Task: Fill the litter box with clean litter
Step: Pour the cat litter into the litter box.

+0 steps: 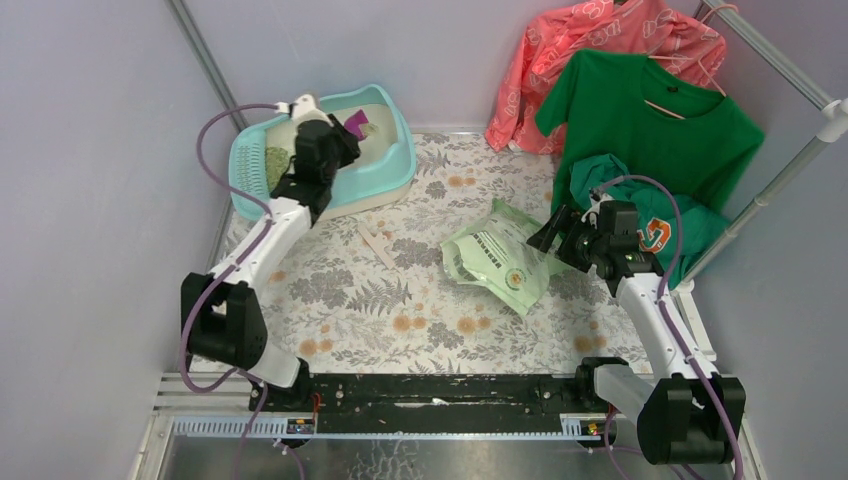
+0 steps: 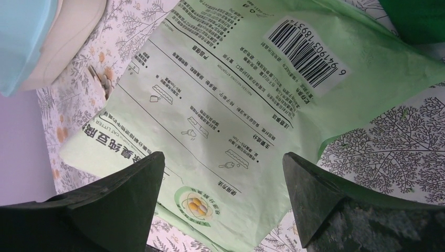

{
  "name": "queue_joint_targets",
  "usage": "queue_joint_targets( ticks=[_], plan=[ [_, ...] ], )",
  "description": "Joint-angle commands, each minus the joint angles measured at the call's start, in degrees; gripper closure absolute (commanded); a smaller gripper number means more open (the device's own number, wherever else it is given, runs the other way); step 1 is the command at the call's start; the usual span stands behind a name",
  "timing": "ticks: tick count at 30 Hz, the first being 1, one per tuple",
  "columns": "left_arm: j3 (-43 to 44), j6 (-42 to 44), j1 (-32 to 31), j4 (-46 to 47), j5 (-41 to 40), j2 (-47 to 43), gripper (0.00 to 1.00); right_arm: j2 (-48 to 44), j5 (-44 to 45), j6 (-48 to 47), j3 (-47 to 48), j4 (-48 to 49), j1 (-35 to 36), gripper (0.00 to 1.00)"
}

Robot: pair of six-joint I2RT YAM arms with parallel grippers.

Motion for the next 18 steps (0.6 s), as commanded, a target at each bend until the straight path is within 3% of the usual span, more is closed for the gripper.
queue_joint_targets(
  ticks=[1,9,18],
  plan=[
    [4.3,14.7,-5.8,-2.4,-21.2,1.8,1.00,-0.8,-1.3,-0.1,-0.3,2.4,-0.2,0.09],
    [4.9,21.0,-7.5,-4.6,-39.6,3.1,1.00,-0.5,-2.9,0.0,-1.2,3.3,-0.3,0.09],
    [12.4,35.2,-12.7,-6.8,-53.0,10.5,0.99,-0.9,-3.2,0.3,-1.2,3.4,-0.3,0.09]
  ],
)
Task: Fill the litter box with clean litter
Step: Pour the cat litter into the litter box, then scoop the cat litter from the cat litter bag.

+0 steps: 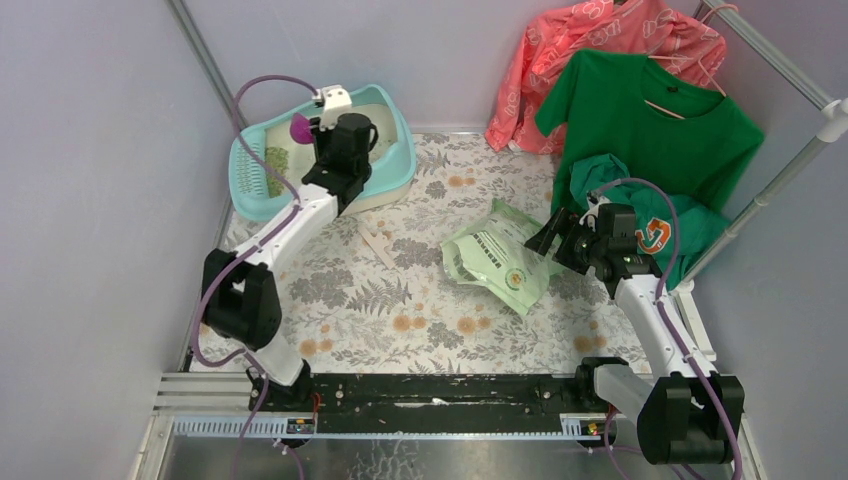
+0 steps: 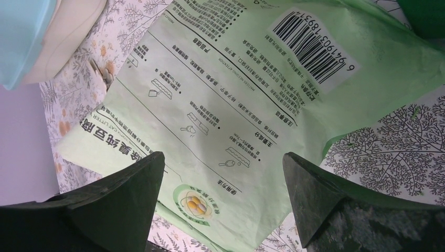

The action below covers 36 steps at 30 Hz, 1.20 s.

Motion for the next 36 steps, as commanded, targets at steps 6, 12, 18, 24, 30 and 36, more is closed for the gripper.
queue_joint_targets(
  ticks=[6,12,18,24,30,36],
  plan=[
    [10.4,1.5,-4.7,-12.4,-5.6,2.6,0.99,-2.0,-0.4,-0.3,1.2,0.6,-0.3,0.09],
    [6.9,-16.3,-6.3,-25.1,23.3,-14.1,0.98,-4.9,2.4,-0.4,3.6,-2.0,-0.3,0.08],
    [-8.6,-30.5,-7.9,-29.0,52.6,-32.0,0.96,-7.3,6.5,-1.1,5.2,-5.0,-0.3,0.08],
    [-26.5,-44.5,-8.3,-25.4,70.9,-47.9,0.96,-9.3,6.8,-0.6,3.7,-5.5,-0.2,0.08],
    [-33.6,-50.5,-8.2,-29.2,75.3,-60.7,0.95,-10.1,6.6,-0.1,3.3,-5.2,-0.3,0.08],
    [-40.5,-55.9,-8.3,-23.1,79.7,-63.3,0.95,-9.5,7.1,0.1,2.0,-4.4,-0.3,0.08]
  ],
)
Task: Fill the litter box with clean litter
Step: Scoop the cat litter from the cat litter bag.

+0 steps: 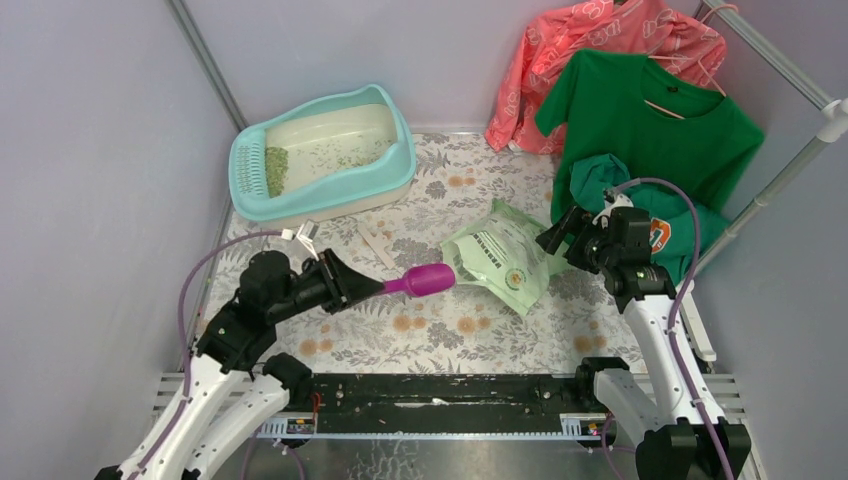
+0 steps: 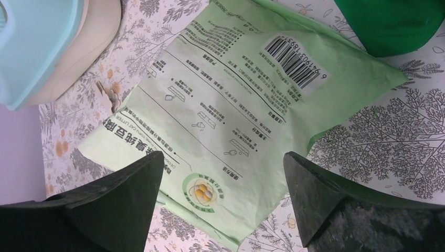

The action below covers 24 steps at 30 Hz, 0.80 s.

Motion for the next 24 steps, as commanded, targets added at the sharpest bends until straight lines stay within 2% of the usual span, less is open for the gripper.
queue_joint_targets(
  ticks=[1,6,15,24],
  plan=[
    [-5.4,-6.4,-0.1,7.2,5.8,0.4,0.94,-0.2,1.6,0.2,-0.8,1.3,-0.2,0.08],
    [-9.2,-7.3,-0.1,10.5,3.1,2.4,0.86,0.0,3.0,0.1,-1.3,1.7,-0.2,0.08],
    [-11.2,-11.5,-0.5,24.0,2.5,8.9,0.89,9.0,6.8,0.2,2.8,6.0,-0.2,0.08],
    [-9.4,-11.0,-1.7,25.9,0.0,14.6,0.90,21.0,12.5,1.0,5.2,11.8,-0.2,0.07]
  ],
)
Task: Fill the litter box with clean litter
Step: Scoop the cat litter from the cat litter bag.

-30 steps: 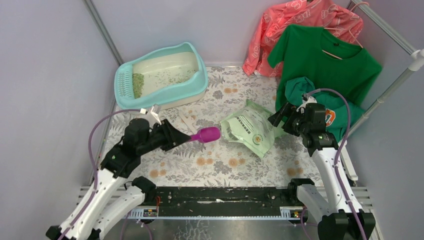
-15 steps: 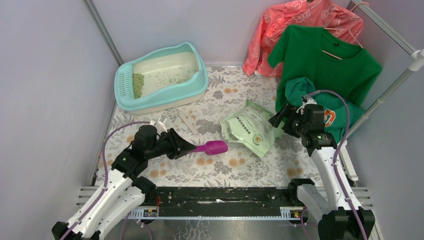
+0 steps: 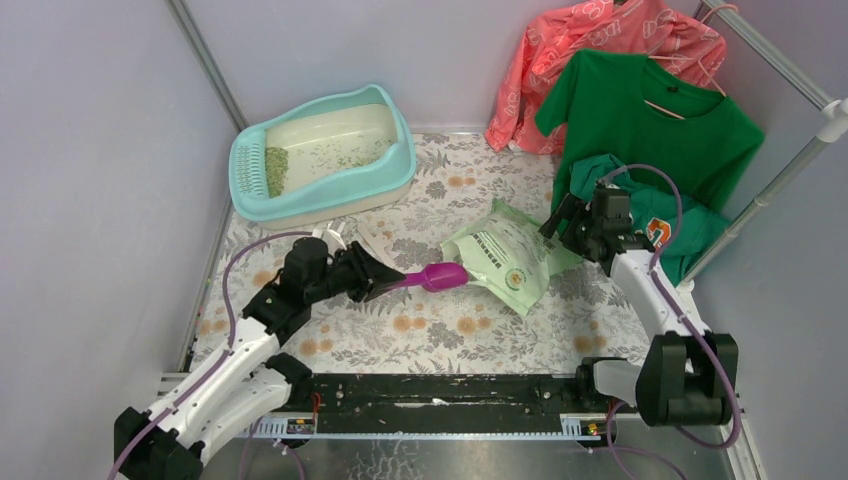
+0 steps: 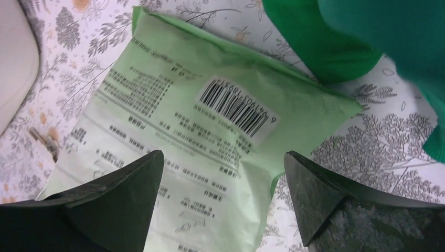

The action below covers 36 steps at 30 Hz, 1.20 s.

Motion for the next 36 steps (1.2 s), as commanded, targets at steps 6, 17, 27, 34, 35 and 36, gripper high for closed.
queue_joint_targets(
  ticks=[6,17,27,34,35,36],
  plan=[
    [0.4,0.3,-1.5,12.3,-4.3,8.2,0.93,9.9,3.2,2.3,2.1,9.2,-2.0,0.07],
    [6.2,-1.0,-9.6,25.7,-9.0,27.2,0.95,17.1,4.5,4.7,3.5,12.1,-4.1,0.06],
    [8.9,-2.0,-13.1,33.4,-15.6,38.5,0.98,26.1,2.2,5.4,5.3,13.3,-4.6,0.06],
    [10.8,-3.8,-16.1,32.2,-21.7,44.8,1.00,25.9,1.4,5.2,3.6,14.7,-4.6,0.06],
    [11.0,-4.5,-16.4,32.1,-22.1,45.7,1.00,25.7,1.3,5.2,3.6,14.6,-4.6,0.06],
    [11.4,-5.1,-16.8,32.4,-22.4,46.7,1.00,25.5,1.2,5.1,3.6,14.5,-4.6,0.06]
  ],
)
